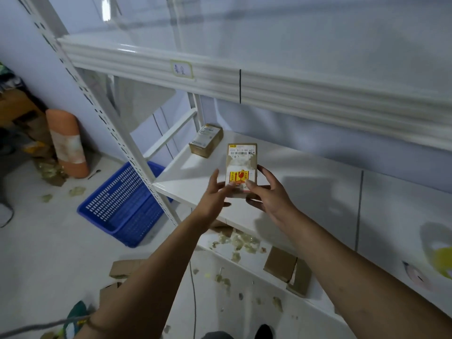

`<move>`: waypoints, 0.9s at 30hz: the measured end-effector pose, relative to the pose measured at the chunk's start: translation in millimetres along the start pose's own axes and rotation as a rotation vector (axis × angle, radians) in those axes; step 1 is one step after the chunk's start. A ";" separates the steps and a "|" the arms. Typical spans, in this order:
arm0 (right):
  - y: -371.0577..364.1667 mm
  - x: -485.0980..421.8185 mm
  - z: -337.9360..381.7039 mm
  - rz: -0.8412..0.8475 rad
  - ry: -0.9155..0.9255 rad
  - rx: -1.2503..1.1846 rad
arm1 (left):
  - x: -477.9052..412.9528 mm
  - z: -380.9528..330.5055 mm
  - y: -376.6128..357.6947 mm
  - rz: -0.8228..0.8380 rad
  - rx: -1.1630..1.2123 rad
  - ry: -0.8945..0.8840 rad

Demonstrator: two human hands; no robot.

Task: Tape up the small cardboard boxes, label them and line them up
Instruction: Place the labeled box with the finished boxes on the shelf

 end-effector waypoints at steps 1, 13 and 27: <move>-1.5 -7.1 0.0 0.004 -0.008 0.004 | -3.0 -1.0 1.0 0.010 -0.020 0.001; -38.9 -76.2 -5.6 -0.029 -0.065 -0.055 | -57.3 -25.5 52.0 -0.040 -0.016 -0.053; -90.0 -125.9 -51.8 -0.318 -0.175 -0.107 | -153.1 -17.3 112.0 0.055 0.108 0.104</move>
Point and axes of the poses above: each hand's wrist, its own x-axis away from the middle knuckle, its own y-axis out of the back of the hand, z = x × y, the point moved 7 cm from there along -x, towards the middle knuckle, and after that the axes turned 15 degrees about y, right-handed, at the moved point
